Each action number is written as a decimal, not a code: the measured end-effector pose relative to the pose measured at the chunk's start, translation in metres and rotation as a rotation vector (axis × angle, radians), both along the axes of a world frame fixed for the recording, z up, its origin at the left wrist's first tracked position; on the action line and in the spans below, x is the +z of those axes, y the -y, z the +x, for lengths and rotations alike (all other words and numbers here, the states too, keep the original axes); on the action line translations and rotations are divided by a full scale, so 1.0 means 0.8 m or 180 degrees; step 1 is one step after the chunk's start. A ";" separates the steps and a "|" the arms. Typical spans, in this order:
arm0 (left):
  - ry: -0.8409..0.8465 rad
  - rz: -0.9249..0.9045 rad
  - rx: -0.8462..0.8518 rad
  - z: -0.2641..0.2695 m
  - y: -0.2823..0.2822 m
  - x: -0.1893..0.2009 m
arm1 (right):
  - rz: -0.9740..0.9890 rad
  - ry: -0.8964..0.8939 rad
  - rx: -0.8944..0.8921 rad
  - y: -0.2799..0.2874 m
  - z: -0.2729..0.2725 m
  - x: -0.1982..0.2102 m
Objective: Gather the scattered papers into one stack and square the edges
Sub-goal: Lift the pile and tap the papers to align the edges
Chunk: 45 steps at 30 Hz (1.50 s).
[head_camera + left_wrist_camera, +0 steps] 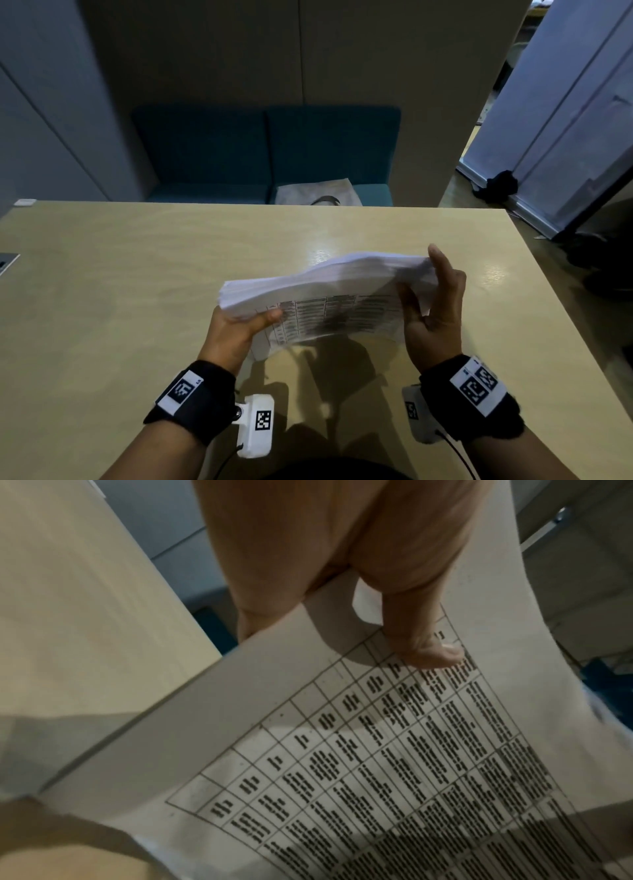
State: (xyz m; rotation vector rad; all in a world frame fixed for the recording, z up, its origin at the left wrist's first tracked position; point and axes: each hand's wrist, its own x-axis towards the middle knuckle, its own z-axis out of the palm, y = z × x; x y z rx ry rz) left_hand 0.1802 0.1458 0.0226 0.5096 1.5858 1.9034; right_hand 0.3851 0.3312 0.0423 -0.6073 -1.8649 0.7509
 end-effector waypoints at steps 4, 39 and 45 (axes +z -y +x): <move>0.0003 0.0005 -0.0018 -0.006 -0.001 0.006 | 0.0043 0.0182 0.0006 -0.002 0.001 0.000; 0.0095 -0.0029 -0.0176 -0.004 -0.006 -0.011 | -0.0572 0.0164 -0.0064 0.008 0.008 -0.003; 0.0003 0.0032 0.0285 -0.003 -0.009 -0.010 | -0.1269 -0.0091 0.0116 0.001 0.001 0.004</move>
